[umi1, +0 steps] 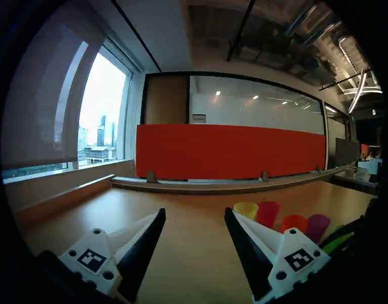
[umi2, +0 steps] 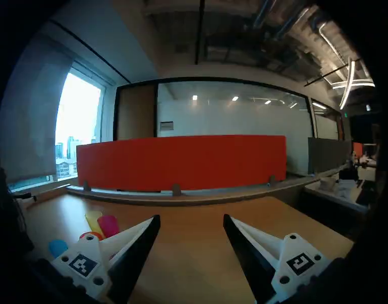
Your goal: Pour water
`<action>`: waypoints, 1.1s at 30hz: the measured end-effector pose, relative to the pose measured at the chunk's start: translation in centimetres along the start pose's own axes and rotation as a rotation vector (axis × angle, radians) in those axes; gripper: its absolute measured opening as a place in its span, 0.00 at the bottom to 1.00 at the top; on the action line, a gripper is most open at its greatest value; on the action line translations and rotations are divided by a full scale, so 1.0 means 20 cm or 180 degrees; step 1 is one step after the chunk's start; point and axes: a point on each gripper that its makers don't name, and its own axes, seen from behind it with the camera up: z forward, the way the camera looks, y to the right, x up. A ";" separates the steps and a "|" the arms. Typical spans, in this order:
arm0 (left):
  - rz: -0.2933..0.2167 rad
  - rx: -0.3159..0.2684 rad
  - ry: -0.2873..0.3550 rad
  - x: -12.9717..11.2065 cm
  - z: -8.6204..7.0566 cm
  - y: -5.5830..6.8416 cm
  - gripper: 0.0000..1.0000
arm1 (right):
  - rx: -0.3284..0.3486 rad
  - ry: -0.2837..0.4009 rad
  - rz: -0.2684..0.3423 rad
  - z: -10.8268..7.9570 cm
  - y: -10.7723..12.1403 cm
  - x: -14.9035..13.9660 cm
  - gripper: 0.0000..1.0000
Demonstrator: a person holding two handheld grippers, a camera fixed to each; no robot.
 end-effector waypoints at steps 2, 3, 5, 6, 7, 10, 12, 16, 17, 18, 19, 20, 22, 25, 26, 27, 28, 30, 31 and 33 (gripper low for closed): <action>0.0034 0.0033 -0.0002 -0.03 0.00 -0.01 0.86 | -0.0007 -0.0007 -0.0044 0.01 -0.01 0.00 0.96; 0.0051 0.0046 -0.0001 -0.04 0.00 -0.01 0.86 | -0.0017 -0.0004 -0.0060 0.01 -0.01 0.01 0.96; 0.0079 0.0065 0.0006 -0.06 0.00 -0.02 0.86 | -0.0041 0.0011 -0.0077 0.02 -0.01 0.02 0.96; 0.0086 0.0064 0.0011 -0.07 0.00 -0.02 0.86 | -0.0057 0.0021 -0.0074 0.02 0.00 0.02 0.96; 0.0089 0.0057 0.0015 -0.07 -0.01 -0.02 0.86 | -0.0073 0.0031 -0.0064 0.02 0.00 0.03 0.96; 0.0086 0.0043 0.0020 -0.10 -0.01 -0.02 0.86 | -0.0105 0.0051 -0.0041 0.02 0.02 0.03 0.96; 0.0077 0.0044 0.0016 -0.11 -0.02 -0.02 0.86 | -0.0118 0.0056 -0.0035 0.02 0.02 0.02 0.96; 0.0074 0.0065 0.0007 -0.14 -0.03 -0.04 0.86 | -0.0136 0.0070 -0.0049 0.01 0.03 0.02 0.96; 0.0077 0.0068 0.0008 -0.14 -0.04 -0.05 0.86 | -0.0138 0.0078 -0.0054 0.01 0.03 0.02 0.96; 0.0085 0.0066 0.0010 -0.14 -0.04 -0.05 0.86 | -0.0139 0.0079 -0.0052 0.01 0.03 0.02 0.96; 0.0094 0.0061 0.0011 -0.15 -0.04 -0.05 0.86 | -0.0139 0.0077 -0.0047 0.00 0.03 0.02 0.96; 0.0103 0.0056 0.0013 -0.15 -0.04 -0.05 0.86 | -0.0139 0.0075 -0.0042 0.00 0.03 0.02 0.96; 0.0113 0.0060 0.0006 -0.16 -0.05 -0.05 0.86 | -0.0138 0.0074 -0.0036 0.00 0.03 0.02 0.96; 0.0122 0.0072 0.0002 -0.17 -0.05 -0.06 0.86 | -0.0142 0.0080 -0.0031 -0.01 0.03 0.03 0.96; 0.0123 0.0076 0.0003 -0.17 -0.05 -0.07 0.86 | -0.0145 0.0084 -0.0029 -0.01 0.03 0.03 0.96; 0.0124 0.0079 0.0004 -0.18 -0.06 -0.07 0.86 | -0.0146 0.0084 -0.0027 -0.01 0.03 0.03 0.96; 0.0123 0.0081 0.0004 -0.18 -0.06 -0.07 0.86 | -0.0147 0.0081 -0.0026 -0.01 0.03 0.02 0.96; 0.0119 0.0086 0.0002 -0.19 -0.05 -0.08 0.86 | -0.0147 0.0074 -0.0024 0.00 0.03 0.02 0.96; 0.0114 0.0089 -0.0002 -0.19 -0.05 -0.08 0.86 | -0.0146 0.0069 -0.0024 0.00 0.03 0.02 0.96; 0.0104 0.0093 -0.0005 -0.20 -0.05 -0.08 0.86 | -0.0148 0.0064 -0.0026 0.00 0.03 0.02 0.96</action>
